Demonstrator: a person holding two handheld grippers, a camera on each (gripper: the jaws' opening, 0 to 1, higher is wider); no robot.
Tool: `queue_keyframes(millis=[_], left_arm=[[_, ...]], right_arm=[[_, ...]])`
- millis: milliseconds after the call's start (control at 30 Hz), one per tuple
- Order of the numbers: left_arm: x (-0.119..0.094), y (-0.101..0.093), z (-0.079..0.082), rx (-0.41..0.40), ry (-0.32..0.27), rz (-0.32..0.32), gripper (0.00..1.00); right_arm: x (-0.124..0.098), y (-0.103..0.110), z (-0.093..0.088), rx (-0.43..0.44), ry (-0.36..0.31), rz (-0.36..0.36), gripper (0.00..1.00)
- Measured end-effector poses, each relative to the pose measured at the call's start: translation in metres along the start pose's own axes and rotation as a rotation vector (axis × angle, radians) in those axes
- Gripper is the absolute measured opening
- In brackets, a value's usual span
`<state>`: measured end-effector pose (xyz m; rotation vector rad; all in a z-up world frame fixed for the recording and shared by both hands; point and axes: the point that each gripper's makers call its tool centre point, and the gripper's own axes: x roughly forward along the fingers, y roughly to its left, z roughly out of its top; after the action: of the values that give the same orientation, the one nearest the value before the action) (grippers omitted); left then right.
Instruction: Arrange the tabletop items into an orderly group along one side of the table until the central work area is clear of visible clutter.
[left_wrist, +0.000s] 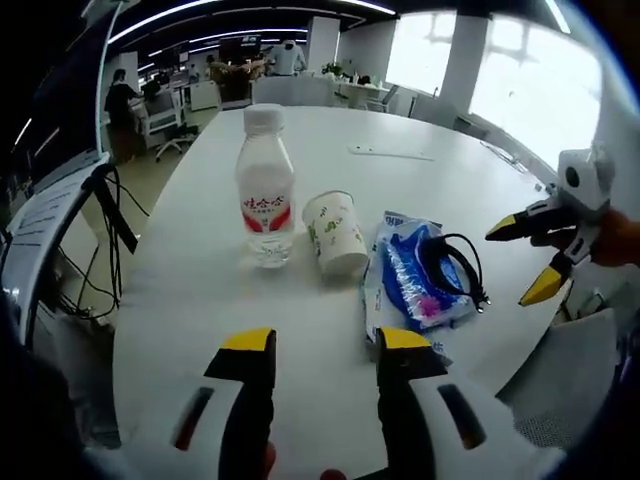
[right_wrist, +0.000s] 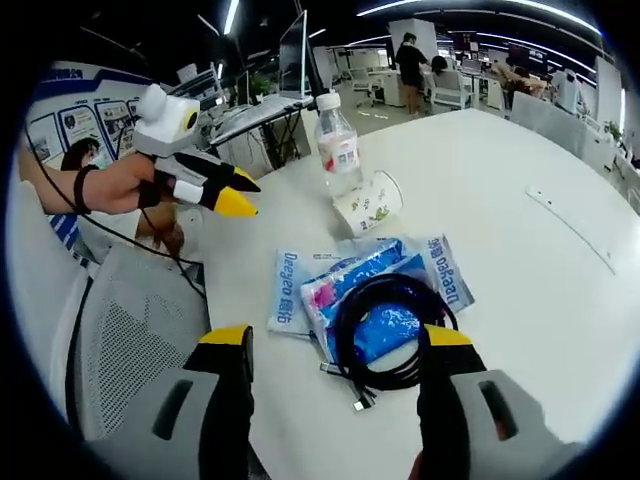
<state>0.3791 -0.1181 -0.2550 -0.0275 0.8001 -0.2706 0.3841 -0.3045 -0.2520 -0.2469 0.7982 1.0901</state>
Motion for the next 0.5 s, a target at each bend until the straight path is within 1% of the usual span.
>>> queue_keyframes(millis=[200, 367, 467, 500], left_arm=[[-0.002, 0.000, -0.004, -0.009, 0.000, -0.004, 0.39], [-0.003, -0.001, -0.007, -0.004, -0.007, -0.008, 0.39], [-0.003, -0.003, -0.008, -0.012, -0.007, -0.014, 0.39], [-0.003, -0.004, -0.009, -0.011, -0.007, -0.014, 0.39]], right_arm=[[0.014, -0.006, 0.021, -0.013, -0.004, 0.020, 0.65], [0.030, -0.018, 0.046, -0.024, -0.017, 0.019, 0.63], [0.038, -0.025, 0.055, -0.035, -0.013, 0.017, 0.63], [0.042, -0.028, 0.061, -0.028, -0.019, 0.020, 0.63]])
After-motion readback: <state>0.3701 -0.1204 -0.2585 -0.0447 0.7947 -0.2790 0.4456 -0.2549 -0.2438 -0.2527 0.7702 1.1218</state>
